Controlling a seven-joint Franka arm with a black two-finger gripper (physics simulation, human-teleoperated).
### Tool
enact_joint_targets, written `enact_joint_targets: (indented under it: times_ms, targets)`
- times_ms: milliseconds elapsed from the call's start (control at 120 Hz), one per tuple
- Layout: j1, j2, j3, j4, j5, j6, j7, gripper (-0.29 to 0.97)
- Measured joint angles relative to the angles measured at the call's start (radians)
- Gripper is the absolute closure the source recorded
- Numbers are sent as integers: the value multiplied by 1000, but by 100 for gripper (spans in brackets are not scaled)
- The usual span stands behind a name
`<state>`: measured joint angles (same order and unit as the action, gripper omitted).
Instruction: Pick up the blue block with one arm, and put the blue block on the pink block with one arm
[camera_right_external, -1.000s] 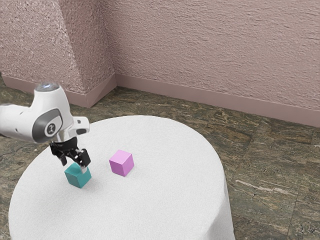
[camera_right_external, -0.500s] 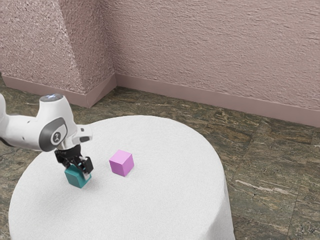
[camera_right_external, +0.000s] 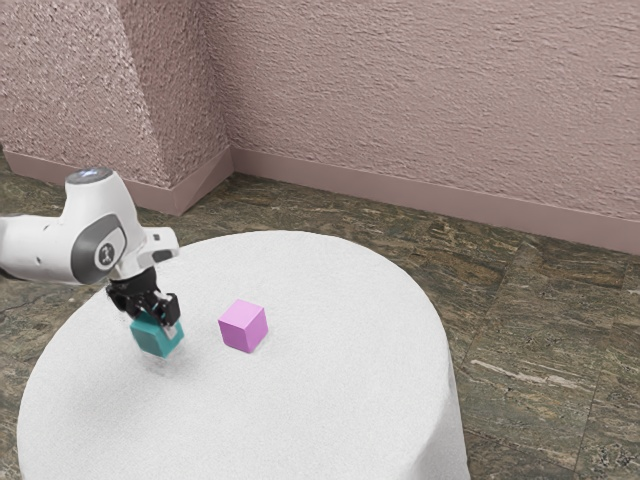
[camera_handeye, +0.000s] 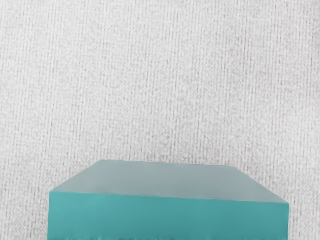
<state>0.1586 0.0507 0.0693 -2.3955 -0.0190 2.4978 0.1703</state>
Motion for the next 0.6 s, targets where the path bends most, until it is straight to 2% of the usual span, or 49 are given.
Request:
enact_joint_targets:
  times_ms: [275,600]
  targets:
    - [5,72,-89,273,10,-198,-44,34]
    - [1,180,-179,433,14,-299,-100,34]
